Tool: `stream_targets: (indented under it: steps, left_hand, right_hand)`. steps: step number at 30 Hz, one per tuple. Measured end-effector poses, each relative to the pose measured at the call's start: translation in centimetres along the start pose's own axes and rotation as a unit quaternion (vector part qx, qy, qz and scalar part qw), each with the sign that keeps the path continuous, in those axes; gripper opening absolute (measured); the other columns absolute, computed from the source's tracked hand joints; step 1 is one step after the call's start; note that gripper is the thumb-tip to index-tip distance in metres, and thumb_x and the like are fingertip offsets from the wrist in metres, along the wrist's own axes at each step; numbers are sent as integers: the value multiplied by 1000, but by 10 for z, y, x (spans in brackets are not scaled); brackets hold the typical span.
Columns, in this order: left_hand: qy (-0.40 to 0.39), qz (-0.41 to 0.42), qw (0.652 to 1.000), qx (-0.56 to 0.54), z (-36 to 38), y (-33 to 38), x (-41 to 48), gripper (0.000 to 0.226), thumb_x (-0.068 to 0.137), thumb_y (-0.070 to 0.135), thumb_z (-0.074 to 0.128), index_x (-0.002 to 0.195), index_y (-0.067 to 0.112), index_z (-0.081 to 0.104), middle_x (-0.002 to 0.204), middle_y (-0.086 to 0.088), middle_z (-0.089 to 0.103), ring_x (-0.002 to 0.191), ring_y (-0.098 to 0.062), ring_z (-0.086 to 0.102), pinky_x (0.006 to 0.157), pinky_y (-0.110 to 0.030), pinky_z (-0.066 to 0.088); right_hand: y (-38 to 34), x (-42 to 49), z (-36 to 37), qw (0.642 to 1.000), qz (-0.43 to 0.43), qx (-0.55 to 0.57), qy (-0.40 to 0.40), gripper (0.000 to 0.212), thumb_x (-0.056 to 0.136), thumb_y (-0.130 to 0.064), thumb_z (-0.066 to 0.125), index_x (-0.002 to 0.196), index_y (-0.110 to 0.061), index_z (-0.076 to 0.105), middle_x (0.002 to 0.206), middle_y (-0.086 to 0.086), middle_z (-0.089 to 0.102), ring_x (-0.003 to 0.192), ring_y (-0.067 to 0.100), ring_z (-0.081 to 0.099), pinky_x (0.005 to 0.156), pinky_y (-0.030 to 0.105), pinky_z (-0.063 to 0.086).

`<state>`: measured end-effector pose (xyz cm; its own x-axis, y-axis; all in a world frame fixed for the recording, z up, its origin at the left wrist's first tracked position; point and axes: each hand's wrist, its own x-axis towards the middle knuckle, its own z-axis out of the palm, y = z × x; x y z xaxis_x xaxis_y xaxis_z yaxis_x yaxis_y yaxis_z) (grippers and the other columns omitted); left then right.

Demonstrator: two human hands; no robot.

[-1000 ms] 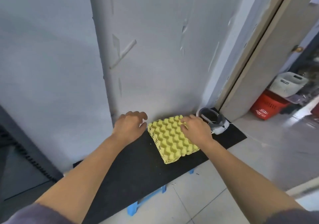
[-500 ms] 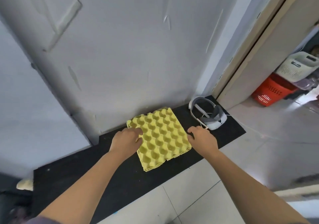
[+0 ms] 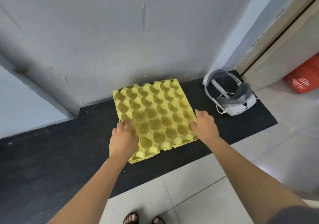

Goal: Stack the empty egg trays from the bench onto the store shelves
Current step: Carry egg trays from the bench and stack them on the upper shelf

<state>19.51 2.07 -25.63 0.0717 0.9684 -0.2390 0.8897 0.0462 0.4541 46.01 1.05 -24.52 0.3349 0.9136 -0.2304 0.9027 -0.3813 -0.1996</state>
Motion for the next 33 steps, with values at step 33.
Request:
stream_targets:
  steps: [33]
  left_hand:
    - [11,-137,931,-337,-43,9,-7,41,94,5,39,134,12,40,104,-3,55,87,-20,52,67,-29,44]
  right_hand:
    - [-36,-11,-55,952,186,230,74,37,92,-37,51,124,-18,49,98,3,60,85,23,53,71,32,36]
